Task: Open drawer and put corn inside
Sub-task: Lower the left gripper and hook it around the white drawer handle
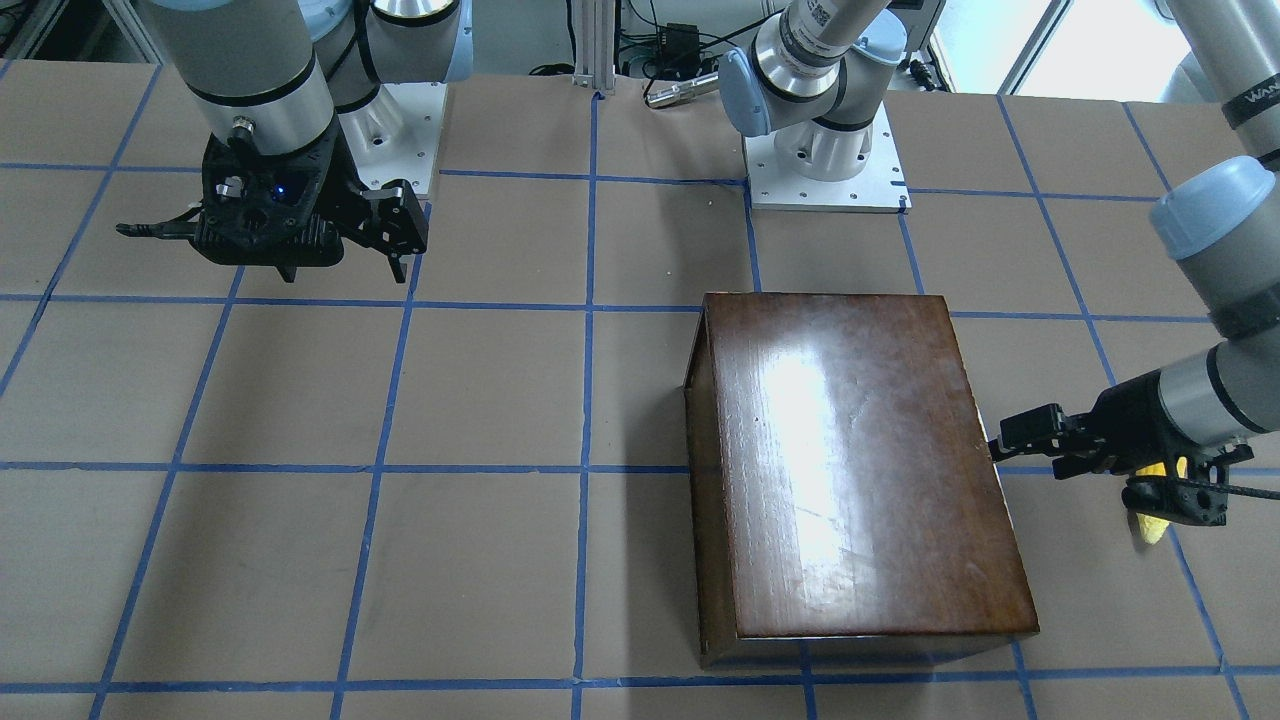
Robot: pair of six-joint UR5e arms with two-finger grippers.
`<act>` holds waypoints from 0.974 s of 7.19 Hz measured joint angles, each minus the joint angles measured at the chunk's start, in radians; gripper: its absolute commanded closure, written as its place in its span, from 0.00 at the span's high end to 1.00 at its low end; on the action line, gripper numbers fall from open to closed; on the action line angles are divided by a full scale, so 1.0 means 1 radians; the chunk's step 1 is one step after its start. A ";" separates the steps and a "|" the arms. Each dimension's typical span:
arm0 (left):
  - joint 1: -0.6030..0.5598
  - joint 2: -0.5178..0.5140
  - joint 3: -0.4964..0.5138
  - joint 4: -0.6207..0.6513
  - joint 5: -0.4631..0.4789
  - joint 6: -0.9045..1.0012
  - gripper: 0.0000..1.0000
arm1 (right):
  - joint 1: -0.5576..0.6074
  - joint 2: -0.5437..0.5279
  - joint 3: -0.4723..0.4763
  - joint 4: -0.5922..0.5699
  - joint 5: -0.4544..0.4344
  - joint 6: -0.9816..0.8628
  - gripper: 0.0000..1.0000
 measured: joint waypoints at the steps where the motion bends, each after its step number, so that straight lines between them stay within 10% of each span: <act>1: 0.000 -0.005 -0.001 0.001 -0.005 0.003 1.00 | 0.000 0.000 0.000 0.000 0.000 0.000 1.00; 7: 0.000 -0.032 -0.004 0.031 -0.026 0.042 1.00 | 0.000 0.000 0.000 0.000 0.000 0.000 1.00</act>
